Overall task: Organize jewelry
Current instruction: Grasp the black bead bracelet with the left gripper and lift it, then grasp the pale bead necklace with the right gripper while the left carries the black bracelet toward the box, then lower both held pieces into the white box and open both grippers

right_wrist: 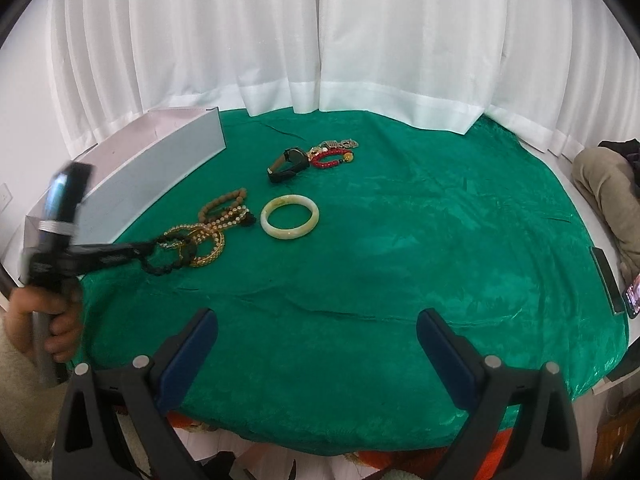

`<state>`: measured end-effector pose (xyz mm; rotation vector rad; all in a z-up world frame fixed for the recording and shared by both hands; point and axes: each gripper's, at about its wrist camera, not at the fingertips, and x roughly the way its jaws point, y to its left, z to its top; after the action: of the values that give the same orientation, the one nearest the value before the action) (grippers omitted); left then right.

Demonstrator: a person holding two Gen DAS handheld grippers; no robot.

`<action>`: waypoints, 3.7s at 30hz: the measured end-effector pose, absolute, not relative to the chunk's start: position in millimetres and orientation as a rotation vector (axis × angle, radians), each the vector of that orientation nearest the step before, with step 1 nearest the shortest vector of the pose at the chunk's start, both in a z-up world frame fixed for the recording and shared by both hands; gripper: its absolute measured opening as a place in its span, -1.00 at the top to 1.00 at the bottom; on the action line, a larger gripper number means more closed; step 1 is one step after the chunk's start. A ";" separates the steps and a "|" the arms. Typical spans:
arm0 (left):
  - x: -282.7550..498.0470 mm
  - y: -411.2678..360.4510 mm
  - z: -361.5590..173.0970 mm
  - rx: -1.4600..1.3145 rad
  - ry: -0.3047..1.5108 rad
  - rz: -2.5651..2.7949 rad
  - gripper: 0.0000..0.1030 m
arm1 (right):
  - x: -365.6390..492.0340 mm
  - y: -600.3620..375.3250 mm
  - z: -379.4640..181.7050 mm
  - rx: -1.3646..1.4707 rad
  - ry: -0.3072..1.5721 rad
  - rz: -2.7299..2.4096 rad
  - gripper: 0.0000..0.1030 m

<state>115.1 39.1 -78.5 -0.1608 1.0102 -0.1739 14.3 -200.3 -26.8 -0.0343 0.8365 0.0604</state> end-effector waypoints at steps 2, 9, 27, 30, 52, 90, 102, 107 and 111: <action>108.6 42.7 -63.5 -0.189 0.983 -0.190 0.81 | 15.0 -198.4 -27.3 -0.037 0.838 0.063 -0.97; 88.4 53.3 -23.7 -0.197 0.909 -0.212 0.82 | 13.9 -188.9 -23.5 -0.063 0.832 0.082 -0.97; 78.3 86.9 -33.9 -0.226 0.904 -0.138 0.82 | 83.2 -157.0 -48.9 -0.087 0.865 0.344 -0.97; 77.0 92.9 -36.2 -0.228 0.909 -0.122 0.82 | 96.5 -147.4 -57.4 -0.163 0.844 0.383 -0.96; 77.4 100.5 -46.0 -0.243 0.934 -0.118 0.82 | 176.2 -56.5 -116.0 -0.405 0.939 0.605 0.84; 82.3 249.7 47.3 -0.274 0.807 0.198 0.82 | 200.2 117.9 149.9 -0.124 0.649 0.945 0.84; 79.3 235.7 -13.2 -0.127 0.832 0.293 -0.68 | 199.9 91.5 30.9 -0.145 0.779 0.794 -0.34; 81.4 223.0 -2.1 -0.061 0.711 0.296 -0.81 | 167.9 30.9 -4.7 -0.204 0.780 0.622 -0.63; 92.3 211.1 -10.3 0.043 0.701 0.331 -0.81 | 133.9 -45.3 -44.2 -0.225 0.796 0.431 -0.64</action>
<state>92.3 211.1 -10.3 0.0428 0.7009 0.3308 133.9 -45.3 -44.2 -0.2248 0.7955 0.4314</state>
